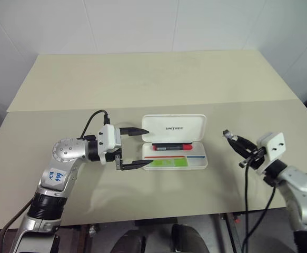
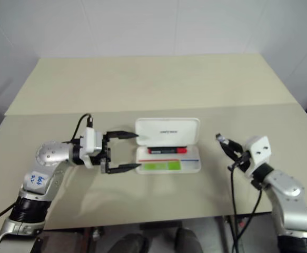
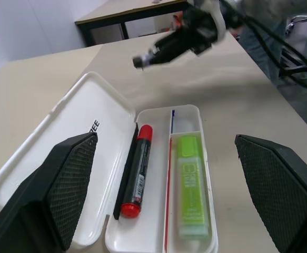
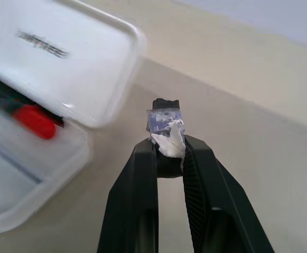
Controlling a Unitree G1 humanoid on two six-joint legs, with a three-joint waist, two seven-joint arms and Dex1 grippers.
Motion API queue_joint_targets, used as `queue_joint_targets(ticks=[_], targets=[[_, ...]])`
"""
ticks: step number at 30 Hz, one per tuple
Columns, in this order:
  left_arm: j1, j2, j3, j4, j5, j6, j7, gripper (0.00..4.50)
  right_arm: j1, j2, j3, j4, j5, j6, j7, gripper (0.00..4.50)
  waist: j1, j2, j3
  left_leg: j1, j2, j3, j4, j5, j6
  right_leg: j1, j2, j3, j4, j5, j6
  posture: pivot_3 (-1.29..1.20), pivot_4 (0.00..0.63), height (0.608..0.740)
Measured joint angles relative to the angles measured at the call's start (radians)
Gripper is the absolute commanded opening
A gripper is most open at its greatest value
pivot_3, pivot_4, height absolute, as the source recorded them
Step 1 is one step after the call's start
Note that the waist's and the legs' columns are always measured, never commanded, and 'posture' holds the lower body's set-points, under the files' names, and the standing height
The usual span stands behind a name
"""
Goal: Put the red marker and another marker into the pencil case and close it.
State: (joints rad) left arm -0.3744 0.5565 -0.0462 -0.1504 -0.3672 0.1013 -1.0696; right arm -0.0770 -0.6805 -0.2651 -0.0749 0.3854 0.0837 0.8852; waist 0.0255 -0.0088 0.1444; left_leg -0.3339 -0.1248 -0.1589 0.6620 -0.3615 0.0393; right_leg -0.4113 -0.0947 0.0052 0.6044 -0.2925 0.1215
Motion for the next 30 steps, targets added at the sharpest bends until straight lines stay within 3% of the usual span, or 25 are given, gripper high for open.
queue_joint_targets(ticks=[4,9,14,30], targets=[[0.021,-0.006,-0.005,-0.018,0.000,0.000,0.018,4.50,-0.074,-0.061,0.084,0.035,0.033,-0.027,0.230,0.33,-0.001,0.000,0.000,0.000,0.001,0.000,0.000,0.000,0.000,0.001,0.000,0.000,-0.002,0.000,0.000,0.00,0.150,0.740],[0.037,-0.008,-0.010,-0.044,0.001,0.001,0.042,4.50,-0.201,-0.059,0.191,0.138,0.028,-0.062,0.390,0.33,-0.001,-0.001,0.000,0.000,0.001,0.001,0.001,0.000,0.000,0.001,0.000,0.000,-0.002,0.000,0.000,0.00,0.150,0.740],[0.070,0.002,-0.006,-0.089,0.000,0.016,0.064,4.50,-0.302,-0.034,0.254,0.251,0.007,-0.094,0.468,0.33,0.003,-0.001,0.000,-0.001,0.001,-0.001,0.001,0.000,0.000,0.001,0.000,-0.001,-0.001,0.000,0.000,0.00,0.150,0.740],[0.114,0.054,0.036,-0.156,-0.013,0.065,0.073,4.50,-0.344,0.002,0.337,0.467,-0.055,-0.239,0.604,0.33,0.001,0.000,0.000,-0.001,0.001,0.000,0.001,0.000,0.000,0.000,0.000,-0.001,-0.001,0.000,0.000,0.00,0.150,0.740]])
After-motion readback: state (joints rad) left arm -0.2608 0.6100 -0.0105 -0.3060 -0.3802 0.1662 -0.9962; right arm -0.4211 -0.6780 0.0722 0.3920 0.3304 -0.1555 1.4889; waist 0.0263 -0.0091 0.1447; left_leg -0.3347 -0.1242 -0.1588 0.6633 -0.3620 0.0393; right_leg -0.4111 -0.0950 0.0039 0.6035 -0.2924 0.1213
